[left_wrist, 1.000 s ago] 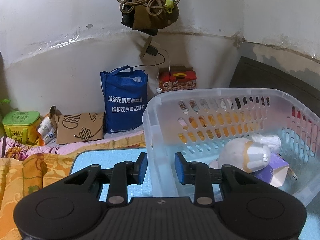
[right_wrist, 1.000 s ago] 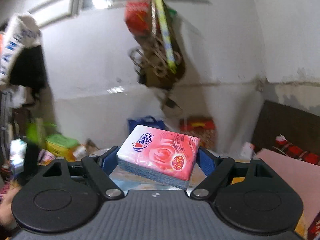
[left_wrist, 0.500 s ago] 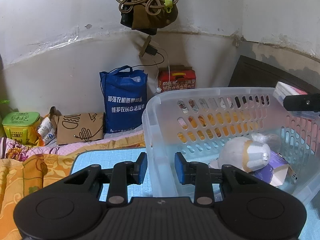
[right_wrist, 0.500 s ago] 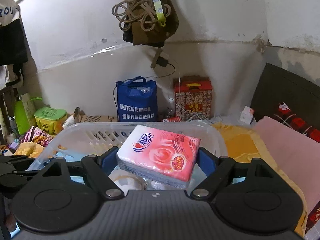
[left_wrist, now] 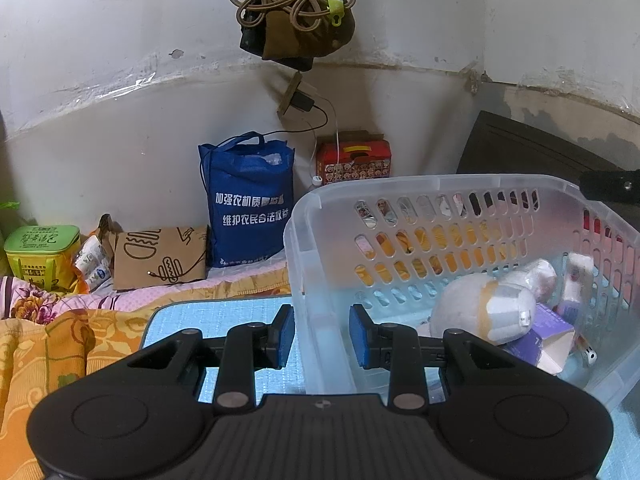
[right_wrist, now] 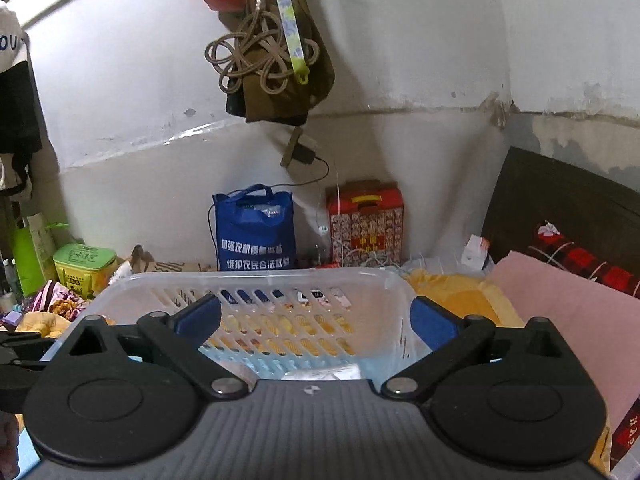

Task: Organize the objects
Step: 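Lift the pink tissue pack into the basket and release it, then grasp the brown wrapped block with the right tool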

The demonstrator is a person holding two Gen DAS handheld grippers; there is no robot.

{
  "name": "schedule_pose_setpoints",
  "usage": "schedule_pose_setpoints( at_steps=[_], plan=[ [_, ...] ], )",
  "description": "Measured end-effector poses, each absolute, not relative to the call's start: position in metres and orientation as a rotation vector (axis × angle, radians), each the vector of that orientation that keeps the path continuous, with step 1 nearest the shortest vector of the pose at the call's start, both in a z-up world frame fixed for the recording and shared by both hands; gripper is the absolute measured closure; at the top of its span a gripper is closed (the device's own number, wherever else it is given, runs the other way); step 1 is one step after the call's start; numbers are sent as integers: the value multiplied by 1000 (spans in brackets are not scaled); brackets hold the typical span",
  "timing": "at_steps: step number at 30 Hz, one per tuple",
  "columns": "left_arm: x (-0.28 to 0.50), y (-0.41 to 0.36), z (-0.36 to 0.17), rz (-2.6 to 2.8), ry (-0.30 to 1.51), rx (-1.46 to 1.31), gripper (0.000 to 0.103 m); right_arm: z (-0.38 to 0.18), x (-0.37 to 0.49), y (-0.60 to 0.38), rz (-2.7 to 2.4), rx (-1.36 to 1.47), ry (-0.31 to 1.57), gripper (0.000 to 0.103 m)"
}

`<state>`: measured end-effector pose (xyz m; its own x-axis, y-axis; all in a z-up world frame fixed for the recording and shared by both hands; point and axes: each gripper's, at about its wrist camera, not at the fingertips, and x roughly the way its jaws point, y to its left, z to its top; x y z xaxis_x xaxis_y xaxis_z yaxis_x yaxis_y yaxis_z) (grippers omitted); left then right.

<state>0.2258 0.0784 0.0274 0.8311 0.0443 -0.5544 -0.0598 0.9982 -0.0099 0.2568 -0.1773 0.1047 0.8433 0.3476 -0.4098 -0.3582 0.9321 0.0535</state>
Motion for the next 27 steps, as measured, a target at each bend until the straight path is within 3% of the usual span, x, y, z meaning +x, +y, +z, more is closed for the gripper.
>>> schedule_pose_setpoints(
  at_steps=[14, 27],
  plan=[
    [226, 78, 28, 58, 588, -26, 68, 107, 166, -182, 379, -41, 228, 0],
    [227, 77, 28, 58, 586, -26, 67, 63, 120, -186, 449, 1, 275, 0]
  ],
)
